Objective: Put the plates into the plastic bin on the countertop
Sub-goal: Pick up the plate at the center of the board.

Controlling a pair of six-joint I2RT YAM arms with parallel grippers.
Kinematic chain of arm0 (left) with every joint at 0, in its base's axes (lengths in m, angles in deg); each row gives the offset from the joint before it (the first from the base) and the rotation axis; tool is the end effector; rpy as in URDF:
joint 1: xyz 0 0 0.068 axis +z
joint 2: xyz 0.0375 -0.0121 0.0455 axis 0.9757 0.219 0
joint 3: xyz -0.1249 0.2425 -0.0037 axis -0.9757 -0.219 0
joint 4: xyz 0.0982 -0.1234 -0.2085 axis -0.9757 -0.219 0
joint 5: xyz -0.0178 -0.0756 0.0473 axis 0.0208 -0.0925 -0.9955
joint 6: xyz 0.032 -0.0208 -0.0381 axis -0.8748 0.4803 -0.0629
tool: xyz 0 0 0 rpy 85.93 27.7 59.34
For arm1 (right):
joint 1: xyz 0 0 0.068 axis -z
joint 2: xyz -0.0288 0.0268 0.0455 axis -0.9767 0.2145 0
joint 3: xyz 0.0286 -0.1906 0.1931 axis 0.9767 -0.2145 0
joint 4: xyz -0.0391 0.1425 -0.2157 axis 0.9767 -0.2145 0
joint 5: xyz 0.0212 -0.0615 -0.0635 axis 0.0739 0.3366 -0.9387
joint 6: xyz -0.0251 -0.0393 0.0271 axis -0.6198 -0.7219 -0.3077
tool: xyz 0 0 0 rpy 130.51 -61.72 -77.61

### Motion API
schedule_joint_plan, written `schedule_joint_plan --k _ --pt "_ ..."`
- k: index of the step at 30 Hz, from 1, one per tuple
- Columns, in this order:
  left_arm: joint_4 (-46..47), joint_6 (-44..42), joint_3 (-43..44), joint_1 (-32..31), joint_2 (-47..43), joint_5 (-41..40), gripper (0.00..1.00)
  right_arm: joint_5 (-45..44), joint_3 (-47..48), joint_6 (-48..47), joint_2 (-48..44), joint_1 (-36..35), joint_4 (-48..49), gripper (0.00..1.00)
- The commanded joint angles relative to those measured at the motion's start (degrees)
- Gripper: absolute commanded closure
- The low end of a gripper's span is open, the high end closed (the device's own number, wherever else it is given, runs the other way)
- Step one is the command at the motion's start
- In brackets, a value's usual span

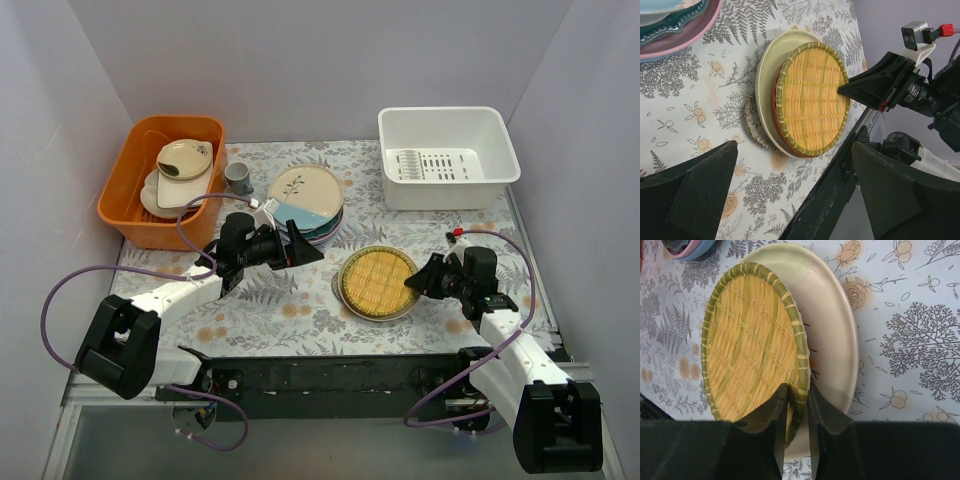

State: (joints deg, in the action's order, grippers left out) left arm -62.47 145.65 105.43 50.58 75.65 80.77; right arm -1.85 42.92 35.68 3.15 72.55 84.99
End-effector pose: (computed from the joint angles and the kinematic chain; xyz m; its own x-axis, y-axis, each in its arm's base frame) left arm 0.2328 -0.1386 0.2101 -0.8668 -0.4929 0.0760 -0.2527 0.3027 -0.9190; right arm 0.1743 0.0305 0.1730 -0.6919 0.2919 -0.6603 -0.1684 0.8242 0.5408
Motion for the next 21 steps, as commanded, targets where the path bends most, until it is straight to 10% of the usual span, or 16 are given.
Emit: schedule_joint_plan --k 1,21 --pt "1.2 0.1 -0.8 -0.2 -0.6 -0.2 0.02 1.8 -0.4 -1.0 -1.1 0.5 1.5 0.99" --pt "2.4 1.2 -2.1 -0.8 -0.5 -0.1 0.02 4.4 2.6 -0.2 -6.5 1.6 -1.5 0.99"
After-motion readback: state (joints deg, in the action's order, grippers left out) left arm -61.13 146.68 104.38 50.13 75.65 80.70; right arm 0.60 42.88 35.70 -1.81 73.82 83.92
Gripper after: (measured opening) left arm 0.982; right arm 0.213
